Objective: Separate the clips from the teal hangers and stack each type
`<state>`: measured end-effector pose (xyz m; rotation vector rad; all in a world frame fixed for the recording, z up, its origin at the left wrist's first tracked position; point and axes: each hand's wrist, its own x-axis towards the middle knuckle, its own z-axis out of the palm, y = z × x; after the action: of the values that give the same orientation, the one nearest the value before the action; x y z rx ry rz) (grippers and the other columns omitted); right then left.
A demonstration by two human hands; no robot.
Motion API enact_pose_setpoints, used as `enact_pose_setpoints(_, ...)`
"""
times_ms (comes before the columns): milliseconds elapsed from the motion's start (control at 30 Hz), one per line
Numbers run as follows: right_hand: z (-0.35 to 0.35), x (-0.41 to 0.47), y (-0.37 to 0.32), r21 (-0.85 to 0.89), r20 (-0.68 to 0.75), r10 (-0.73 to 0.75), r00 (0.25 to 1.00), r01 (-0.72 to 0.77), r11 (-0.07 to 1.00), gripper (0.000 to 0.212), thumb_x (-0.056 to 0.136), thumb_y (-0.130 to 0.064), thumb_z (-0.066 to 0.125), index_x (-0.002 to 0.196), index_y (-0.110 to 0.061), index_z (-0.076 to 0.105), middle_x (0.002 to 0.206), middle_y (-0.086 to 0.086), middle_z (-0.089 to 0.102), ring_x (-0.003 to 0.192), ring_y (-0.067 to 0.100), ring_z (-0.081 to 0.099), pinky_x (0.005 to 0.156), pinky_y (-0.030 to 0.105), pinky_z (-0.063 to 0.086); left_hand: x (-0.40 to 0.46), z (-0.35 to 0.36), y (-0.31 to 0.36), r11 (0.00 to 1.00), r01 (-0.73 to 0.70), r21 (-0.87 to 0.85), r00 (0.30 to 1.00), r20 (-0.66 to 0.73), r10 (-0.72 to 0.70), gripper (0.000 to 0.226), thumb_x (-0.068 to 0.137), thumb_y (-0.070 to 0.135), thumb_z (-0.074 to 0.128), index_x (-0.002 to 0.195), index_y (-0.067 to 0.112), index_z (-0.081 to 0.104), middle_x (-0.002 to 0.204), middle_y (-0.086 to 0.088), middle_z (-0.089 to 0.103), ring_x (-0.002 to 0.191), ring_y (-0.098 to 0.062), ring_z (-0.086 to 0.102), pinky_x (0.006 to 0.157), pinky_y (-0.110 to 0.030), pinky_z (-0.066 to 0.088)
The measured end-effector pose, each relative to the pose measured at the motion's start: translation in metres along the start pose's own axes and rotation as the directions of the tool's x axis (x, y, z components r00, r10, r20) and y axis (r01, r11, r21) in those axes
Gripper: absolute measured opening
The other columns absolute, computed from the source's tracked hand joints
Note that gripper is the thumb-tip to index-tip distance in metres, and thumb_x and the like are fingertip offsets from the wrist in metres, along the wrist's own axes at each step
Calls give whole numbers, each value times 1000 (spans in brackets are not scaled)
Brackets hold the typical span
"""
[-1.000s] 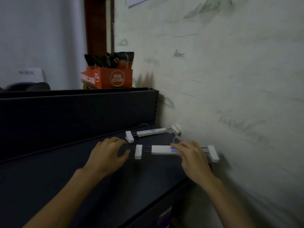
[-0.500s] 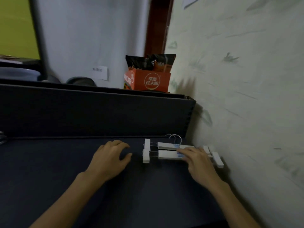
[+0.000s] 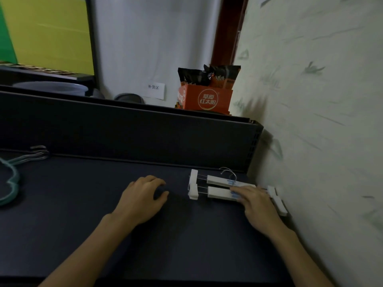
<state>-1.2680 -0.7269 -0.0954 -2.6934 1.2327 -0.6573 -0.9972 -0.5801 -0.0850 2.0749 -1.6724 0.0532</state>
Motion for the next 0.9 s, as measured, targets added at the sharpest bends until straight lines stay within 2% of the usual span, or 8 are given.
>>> enact_pose_setpoints(133,0,-2,-2,24,-4,11,1000,-10,1000,35,93,-17,54,128,-25,56,127,-4,58,116,15,50,104,32,37,-3,1,4,1000,4,5,1000,4,-4,41,92,45,48,127,26,51,130,7,51,114,-12,48,94,-28,40)
enact_pose_setpoints(300,-5,-6,-4,12,34,20,999,-21,1000,44,91,-24,59,134,-25,50,136,-5,50,125,13,42,109,29,30,-5,1,5,1000,9,-7,1000,20,-8,40,91,45,49,127,28,51,129,8,51,112,-10,48,94,-28,41)
enact_pose_setpoints(533,-14,-5,-18,21,-4,-29,1000,29,999,45,92,-29,56,136,-24,47,135,-5,51,123,12,43,107,37,35,-21,-3,4,999,41,16,999,-13,-40,40,91,46,48,127,27,51,129,9,51,113,-11,48,93,-29,40)
enact_pose_setpoints(733,-3,6,-70,30,-60,-116,991,118,993,44,94,-33,51,136,-23,46,130,-2,52,119,14,45,101,32,36,-61,-14,-11,984,163,72,981,-119,-154,40,92,44,48,127,25,53,129,7,52,115,-15,49,96,-32,38)
enact_pose_setpoints(900,28,1,-142,95,-58,-271,961,276,957,47,94,-37,50,137,-20,45,124,0,56,114,18,48,98,35,41,-112,-29,-36,948,295,123,942,-203,-267,41,92,43,49,127,23,53,129,5,53,116,-19,49,97,-35,38)
